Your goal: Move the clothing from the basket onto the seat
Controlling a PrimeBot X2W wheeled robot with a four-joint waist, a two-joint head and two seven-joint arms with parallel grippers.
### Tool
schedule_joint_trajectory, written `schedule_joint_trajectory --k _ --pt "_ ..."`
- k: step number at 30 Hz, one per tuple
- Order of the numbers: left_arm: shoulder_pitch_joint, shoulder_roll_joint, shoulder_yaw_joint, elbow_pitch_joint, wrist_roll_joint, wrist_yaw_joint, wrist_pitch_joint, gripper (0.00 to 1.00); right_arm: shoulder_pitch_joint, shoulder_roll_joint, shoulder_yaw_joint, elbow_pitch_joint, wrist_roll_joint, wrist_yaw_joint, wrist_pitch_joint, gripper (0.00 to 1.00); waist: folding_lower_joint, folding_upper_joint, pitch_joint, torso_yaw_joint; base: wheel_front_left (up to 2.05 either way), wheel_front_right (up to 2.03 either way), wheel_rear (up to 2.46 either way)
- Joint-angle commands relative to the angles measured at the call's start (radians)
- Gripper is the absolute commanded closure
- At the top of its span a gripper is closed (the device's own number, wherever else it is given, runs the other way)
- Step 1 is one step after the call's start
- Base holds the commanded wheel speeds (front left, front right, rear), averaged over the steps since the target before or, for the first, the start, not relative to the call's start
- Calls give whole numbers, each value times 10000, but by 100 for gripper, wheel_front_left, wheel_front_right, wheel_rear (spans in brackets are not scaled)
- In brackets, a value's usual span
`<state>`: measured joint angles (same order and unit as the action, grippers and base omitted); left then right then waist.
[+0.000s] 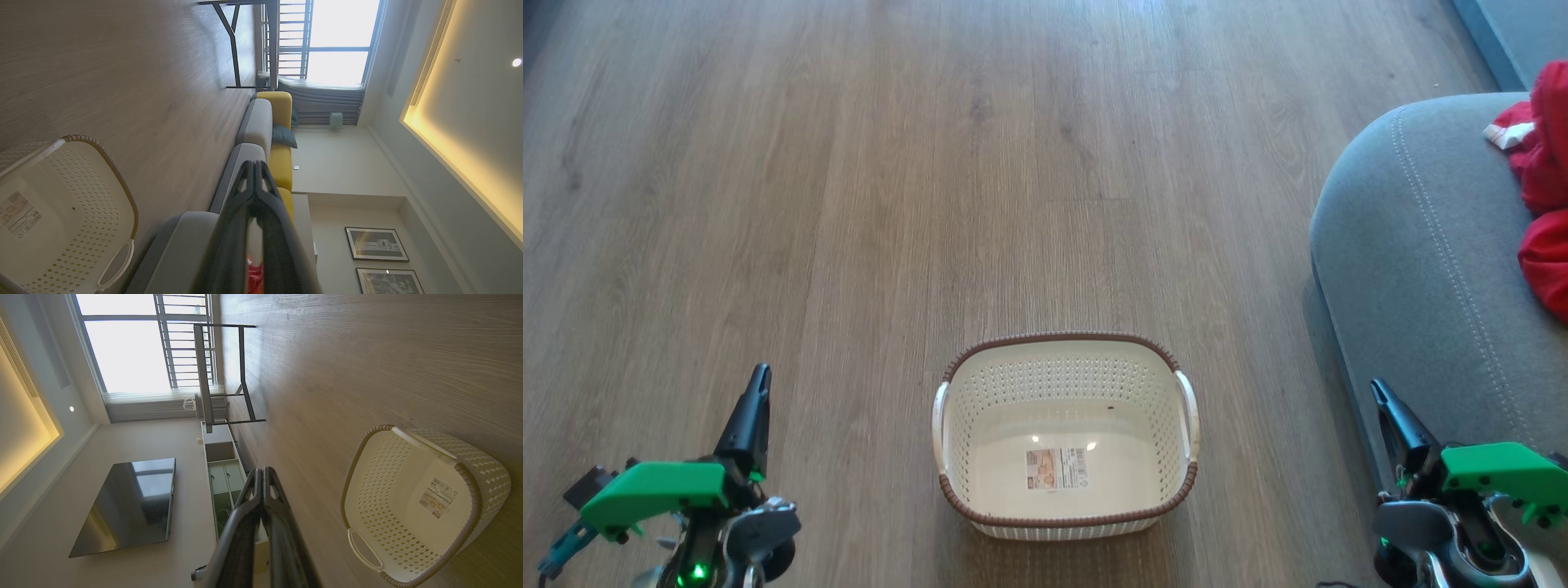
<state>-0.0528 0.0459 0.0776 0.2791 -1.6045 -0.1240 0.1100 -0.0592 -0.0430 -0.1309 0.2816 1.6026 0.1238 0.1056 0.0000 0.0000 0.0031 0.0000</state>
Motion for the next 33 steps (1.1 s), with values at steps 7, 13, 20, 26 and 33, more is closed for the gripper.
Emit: schedule_joint_trajectory --k 7,13,20,26,33 --pt "-553 43 362 -339 -42 -67 32 100 -487 -72 172 -368 62 69 76 100 0 0 0 0 0 0 0" --pt "-553 43 361 -340 -42 -67 32 100 -487 -72 172 -368 62 69 76 100 0 0 0 0 0 0 0" --pt "-553 43 361 -340 -42 -67 32 100 -487 -72 172 -368 62 69 76 100 0 0 0 0 0 0 0" --pt "-552 43 361 -340 -42 -67 32 100 -487 -72 172 -368 62 69 75 100 0 0 0 0 0 0 0" --pt "-552 43 361 -340 -43 -67 32 100 -487 -72 172 -368 62 69 75 100 0 0 0 0 0 0 0"
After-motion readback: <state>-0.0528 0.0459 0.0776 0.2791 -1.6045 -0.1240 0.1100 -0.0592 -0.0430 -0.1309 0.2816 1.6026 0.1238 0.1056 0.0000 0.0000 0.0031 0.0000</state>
